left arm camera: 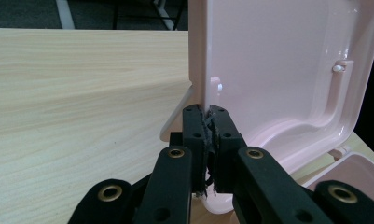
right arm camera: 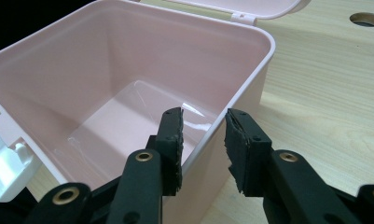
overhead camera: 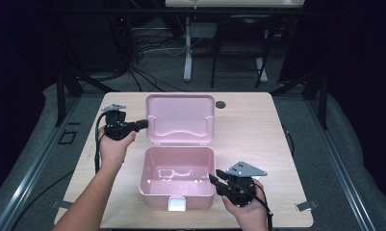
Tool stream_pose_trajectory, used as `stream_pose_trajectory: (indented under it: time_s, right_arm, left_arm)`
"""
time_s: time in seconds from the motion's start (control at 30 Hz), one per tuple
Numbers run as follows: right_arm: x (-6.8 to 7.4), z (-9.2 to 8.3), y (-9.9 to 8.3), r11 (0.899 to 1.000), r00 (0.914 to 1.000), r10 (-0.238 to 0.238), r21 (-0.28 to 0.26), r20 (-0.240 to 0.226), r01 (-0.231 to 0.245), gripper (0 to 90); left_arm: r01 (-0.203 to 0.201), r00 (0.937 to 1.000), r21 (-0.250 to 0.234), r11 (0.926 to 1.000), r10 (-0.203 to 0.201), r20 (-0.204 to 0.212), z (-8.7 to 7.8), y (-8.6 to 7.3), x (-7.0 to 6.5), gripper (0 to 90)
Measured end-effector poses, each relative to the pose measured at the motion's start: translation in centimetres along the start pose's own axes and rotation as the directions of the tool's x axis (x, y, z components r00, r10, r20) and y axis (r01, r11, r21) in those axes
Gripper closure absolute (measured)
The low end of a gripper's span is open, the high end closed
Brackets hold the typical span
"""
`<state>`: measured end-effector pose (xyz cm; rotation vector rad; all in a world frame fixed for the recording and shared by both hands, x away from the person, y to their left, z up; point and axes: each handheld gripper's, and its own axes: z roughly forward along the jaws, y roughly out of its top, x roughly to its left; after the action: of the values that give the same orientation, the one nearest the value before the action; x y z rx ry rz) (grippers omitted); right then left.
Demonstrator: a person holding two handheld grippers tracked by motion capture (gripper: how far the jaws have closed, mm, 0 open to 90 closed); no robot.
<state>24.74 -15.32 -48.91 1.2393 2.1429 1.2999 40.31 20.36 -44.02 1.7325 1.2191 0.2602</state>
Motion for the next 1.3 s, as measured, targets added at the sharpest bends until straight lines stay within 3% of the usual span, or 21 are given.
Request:
stream_pose_trajectory:
  time_s: [1.3]
  right_arm:
    - [-0.1,-0.1,0.0,1.0,1.0,0.003,0.003,-0.008,-0.003,67.5]
  left_arm:
    - [0.087,0.9948,0.067,0.9939,-0.09,0.047,1.0,0.5,1.5,86.9]
